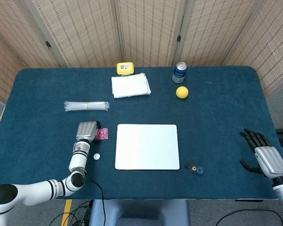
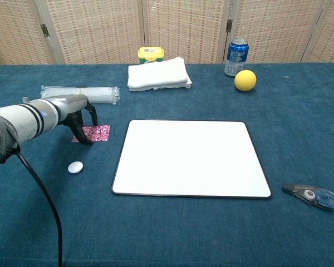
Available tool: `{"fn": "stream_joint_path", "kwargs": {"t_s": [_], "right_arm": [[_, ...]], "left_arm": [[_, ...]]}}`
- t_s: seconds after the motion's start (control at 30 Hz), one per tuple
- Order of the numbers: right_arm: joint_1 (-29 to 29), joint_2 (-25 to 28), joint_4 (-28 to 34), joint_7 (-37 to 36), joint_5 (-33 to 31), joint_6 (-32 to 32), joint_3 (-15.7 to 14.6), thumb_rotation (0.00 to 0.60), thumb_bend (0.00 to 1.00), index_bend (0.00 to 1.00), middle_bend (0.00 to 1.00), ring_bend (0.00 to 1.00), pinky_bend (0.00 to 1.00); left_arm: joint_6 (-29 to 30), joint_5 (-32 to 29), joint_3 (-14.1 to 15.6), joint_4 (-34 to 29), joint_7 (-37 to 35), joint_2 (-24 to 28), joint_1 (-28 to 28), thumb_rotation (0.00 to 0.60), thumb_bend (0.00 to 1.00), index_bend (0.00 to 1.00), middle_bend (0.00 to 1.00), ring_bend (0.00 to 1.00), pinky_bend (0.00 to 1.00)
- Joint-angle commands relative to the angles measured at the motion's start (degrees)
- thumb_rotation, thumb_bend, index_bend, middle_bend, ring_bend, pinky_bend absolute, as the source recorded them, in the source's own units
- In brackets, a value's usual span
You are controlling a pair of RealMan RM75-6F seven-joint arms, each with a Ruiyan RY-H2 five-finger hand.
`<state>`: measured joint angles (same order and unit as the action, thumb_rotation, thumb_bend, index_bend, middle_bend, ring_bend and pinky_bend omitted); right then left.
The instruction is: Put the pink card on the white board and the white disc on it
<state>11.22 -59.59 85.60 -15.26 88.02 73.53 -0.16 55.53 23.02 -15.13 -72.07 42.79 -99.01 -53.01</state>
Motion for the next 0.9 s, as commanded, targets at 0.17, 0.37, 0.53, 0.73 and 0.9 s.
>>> {"fn": "stream_joint_path", "kwargs": {"t_s": [0.17,0.37,0.53,0.73,0.9], "right_arm": [[-0.22,0.07,0.16,0.16,0.33,0.51,-0.09,0.600,0.24,0.00,0.00,0.00,0.00],[0.09,-0.01,0.23,0.34,0.54,-0.15,-0.30,0.600,0.24,0.00,0.00,0.00,0.00],[0.11,0.12,0.41,0.18,0.93,-0.02,-0.44,0.600,0.24,0.00,0.00,0.00,0.00],[-0.02,0.40,0.66,-0.55,1.56,0.54,-0.63,0.600,0.24,0.00,0.00,0.00,0.00],[0.25,0.93,0.38,-3.05,2.18,0.39,-0.84,0.600,0.24,0.00,0.00,0.00,0.00]], "left_arm": [[0.11,0.88,0.47,-0.07,-0.76,-0.15,0.36,0.600,0.27,0.42,1.00,0.99,0.98],[2.52,2.20,0.49,-3.24,-0.49,1.13,0.64,0.600,0.27,0.42,1.00,0.98,0.98],[4.78,2.56,0.42,-6.54,0.67,2.24,0.59,0.600,0.27,0.41,1.00,0.98,0.98],[8.06,2.54,0.39,-10.68,2.82,2.93,0.24,0.600,0.27,0.41,1.00,0.98,0.98],[10.82,2.45,0.25,-14.25,5.42,1.99,-0.90,0.600,0.27,0.41,1.00,0.98,0.98]]}}
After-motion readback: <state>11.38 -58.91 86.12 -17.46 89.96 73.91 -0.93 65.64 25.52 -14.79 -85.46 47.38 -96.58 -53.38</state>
